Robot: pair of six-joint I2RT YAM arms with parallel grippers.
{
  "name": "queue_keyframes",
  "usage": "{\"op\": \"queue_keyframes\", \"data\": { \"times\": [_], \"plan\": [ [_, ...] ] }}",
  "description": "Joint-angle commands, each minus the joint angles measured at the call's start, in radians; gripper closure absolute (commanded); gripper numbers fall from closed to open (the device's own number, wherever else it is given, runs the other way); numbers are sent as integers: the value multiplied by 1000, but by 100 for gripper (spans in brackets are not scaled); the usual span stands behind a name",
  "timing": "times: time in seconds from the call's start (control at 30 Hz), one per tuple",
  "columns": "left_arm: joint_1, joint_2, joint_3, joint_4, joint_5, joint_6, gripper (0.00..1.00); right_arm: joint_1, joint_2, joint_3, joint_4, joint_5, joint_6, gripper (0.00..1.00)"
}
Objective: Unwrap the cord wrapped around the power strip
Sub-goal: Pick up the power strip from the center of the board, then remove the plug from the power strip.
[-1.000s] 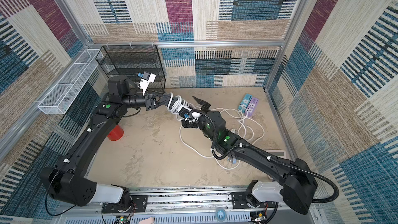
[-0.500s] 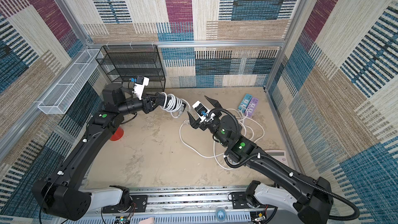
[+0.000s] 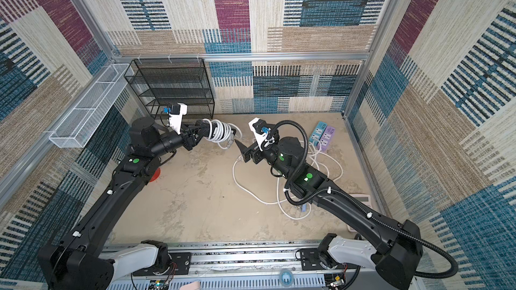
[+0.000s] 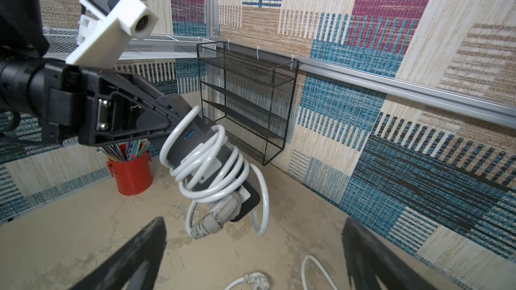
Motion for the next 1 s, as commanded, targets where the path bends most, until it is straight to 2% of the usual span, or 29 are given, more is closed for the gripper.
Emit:
{"op": "queue_keyframes", "data": {
  "times": [0.0,0.1,0.3,0.6,0.93,0.97],
  "plan": [
    [0,-30,-39,208,-49,-50,100,-1,28,36,-11,-52,94,1],
    [2,-56,-74,260,-98,-56,100,0,61,59,-28,-95,141,8],
    [3,-88,-123,351,-115,-91,100,-1,111,68,-37,-149,194,25],
    [19,-97,-189,556,-89,-229,100,-2,193,125,-1,-212,233,38],
    [24,-94,-215,673,-69,-275,100,-18,249,164,60,-252,267,51],
    [26,-90,-213,677,-34,-278,100,-18,252,168,62,-253,268,51]
  ]
}}
